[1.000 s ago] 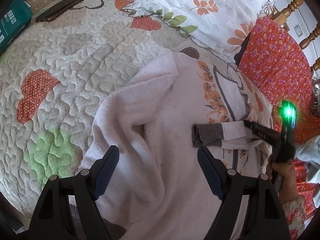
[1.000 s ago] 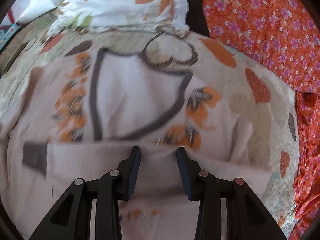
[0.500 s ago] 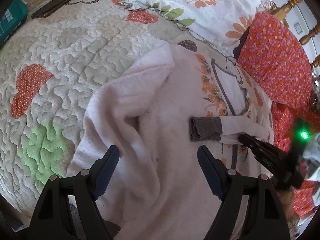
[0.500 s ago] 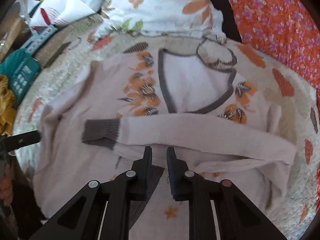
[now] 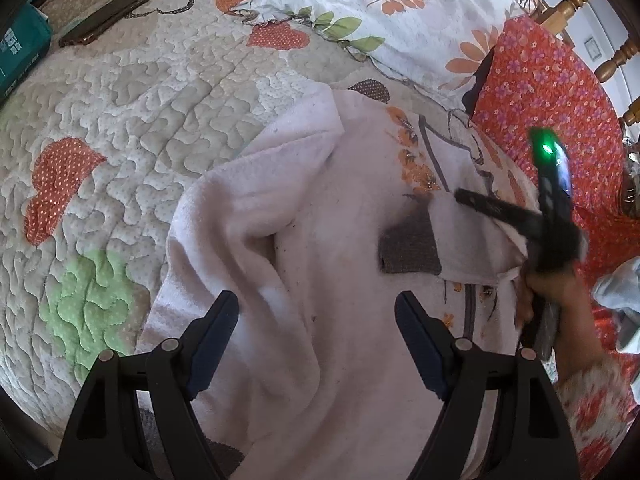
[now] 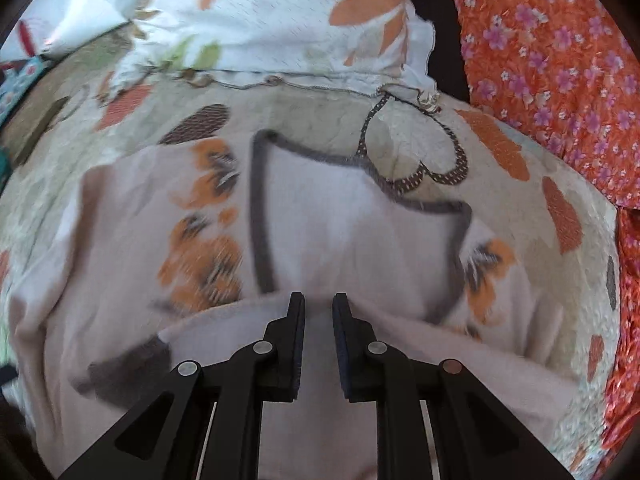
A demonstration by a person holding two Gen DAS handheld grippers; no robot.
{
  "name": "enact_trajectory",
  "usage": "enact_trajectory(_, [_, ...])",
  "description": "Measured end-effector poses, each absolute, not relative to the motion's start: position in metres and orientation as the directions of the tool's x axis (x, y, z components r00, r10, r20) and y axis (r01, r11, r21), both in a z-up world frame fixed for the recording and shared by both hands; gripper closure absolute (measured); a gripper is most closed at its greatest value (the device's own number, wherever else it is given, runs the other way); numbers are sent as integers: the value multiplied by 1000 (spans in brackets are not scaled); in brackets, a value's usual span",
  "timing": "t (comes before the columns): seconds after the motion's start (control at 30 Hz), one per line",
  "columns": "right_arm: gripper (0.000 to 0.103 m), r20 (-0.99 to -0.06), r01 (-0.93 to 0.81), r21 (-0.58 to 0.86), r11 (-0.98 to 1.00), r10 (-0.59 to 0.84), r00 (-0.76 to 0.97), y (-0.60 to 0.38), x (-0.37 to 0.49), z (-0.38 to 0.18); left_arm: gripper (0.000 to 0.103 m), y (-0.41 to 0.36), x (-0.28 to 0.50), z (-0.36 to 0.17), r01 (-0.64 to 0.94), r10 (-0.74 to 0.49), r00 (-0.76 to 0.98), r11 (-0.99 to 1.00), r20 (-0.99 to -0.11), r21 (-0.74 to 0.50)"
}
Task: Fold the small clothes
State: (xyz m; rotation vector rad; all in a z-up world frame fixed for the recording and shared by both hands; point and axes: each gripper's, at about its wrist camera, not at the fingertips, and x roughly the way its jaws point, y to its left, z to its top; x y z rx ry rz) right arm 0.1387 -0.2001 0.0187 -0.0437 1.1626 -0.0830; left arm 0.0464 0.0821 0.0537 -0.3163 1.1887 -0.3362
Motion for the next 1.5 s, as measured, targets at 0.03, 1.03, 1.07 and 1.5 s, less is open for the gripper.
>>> enact_trajectory(0.03, [85, -913, 43, -99, 994, -108, 392, -198, 146, 17, 24, 83, 47, 53, 87, -418, 332, 906, -846, -413])
enact_trajectory(1.03, [95, -821, -116, 158, 981, 196, 537, -62, 97, 47, 23, 217, 49, 84, -180, -361, 504, 845, -785, -504])
enact_trajectory(1.07, [95, -814, -107, 188, 976, 216, 539, -57, 102, 49, 23, 216, 49, 85, -176, -358, 505, 848, -785, -500])
enact_trajectory(1.5, [61, -828, -135, 255, 957, 289, 481, -16, 98, 32, 23, 210, 49, 86, -147, -369, 503, 855, -782, -498])
